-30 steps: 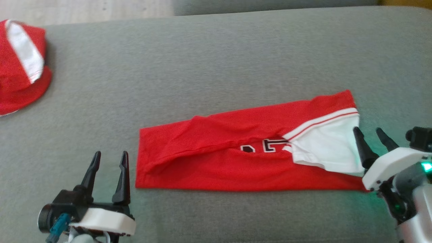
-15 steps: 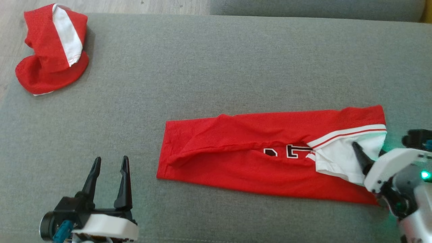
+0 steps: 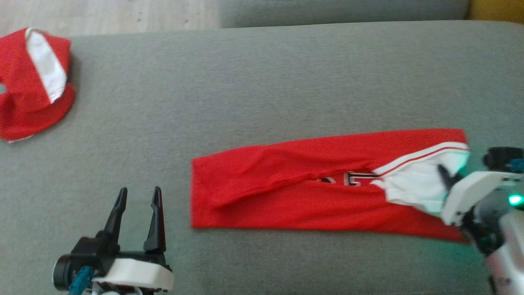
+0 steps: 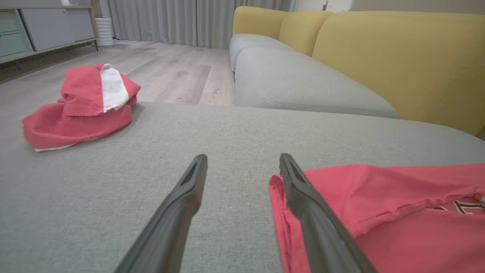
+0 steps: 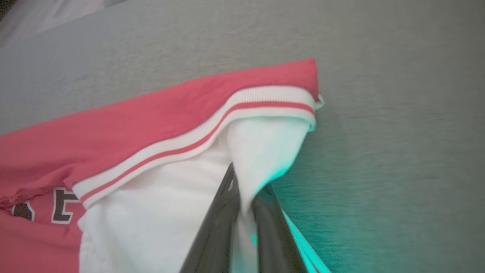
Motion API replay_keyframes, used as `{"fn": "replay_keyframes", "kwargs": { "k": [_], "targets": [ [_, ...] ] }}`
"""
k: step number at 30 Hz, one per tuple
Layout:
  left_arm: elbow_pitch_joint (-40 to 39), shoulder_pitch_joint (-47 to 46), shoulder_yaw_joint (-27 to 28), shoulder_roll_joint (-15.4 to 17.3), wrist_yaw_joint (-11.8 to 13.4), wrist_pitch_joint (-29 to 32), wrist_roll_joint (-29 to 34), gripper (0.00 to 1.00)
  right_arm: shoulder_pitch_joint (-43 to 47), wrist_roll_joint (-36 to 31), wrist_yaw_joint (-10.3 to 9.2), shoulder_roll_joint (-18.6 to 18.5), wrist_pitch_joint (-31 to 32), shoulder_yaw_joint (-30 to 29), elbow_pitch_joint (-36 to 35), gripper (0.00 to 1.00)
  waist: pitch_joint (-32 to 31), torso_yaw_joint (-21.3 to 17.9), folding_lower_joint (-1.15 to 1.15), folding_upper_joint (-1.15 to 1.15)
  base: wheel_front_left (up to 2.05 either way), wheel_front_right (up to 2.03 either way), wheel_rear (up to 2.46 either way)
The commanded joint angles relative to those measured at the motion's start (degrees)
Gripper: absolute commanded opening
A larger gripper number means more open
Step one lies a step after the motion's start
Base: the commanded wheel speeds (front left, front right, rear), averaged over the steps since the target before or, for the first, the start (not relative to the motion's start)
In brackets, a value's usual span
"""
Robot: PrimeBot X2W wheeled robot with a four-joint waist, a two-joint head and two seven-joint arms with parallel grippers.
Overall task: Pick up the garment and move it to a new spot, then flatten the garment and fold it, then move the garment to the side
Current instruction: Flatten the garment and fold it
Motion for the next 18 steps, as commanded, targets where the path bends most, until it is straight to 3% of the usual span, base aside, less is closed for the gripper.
{"fn": "replay_keyframes", "kwargs": {
  "k": [1,9,18],
  "targets": [
    [-2.0,-2.2,2.1,0.5,0.4,-0.2,0.5,1.0,-2.2,-0.5,0.21,-2.7,-0.9,-0.4,-1.8,0.0,-0.6,-1.6,0.0,0.0,0.0,0.0,0.0],
    [-1.6,-3.2,1.4,-0.4,0.1,-0.4,0.4,1.0,-1.2,-2.3,0.21,-6.9,-0.2,-6.4,-4.4,0.0,-0.4,-5.8,0.0,0.0,0.0,0.0,0.0],
    [-0.5,-3.8,0.4,-0.7,-0.4,-0.4,0.6,1.0,-0.5,0.8,0.21,-3.2,1.7,-5.4,-11.3,0.0,-0.9,-6.6,0.0,0.0,0.0,0.0,0.0]
  ]
}}
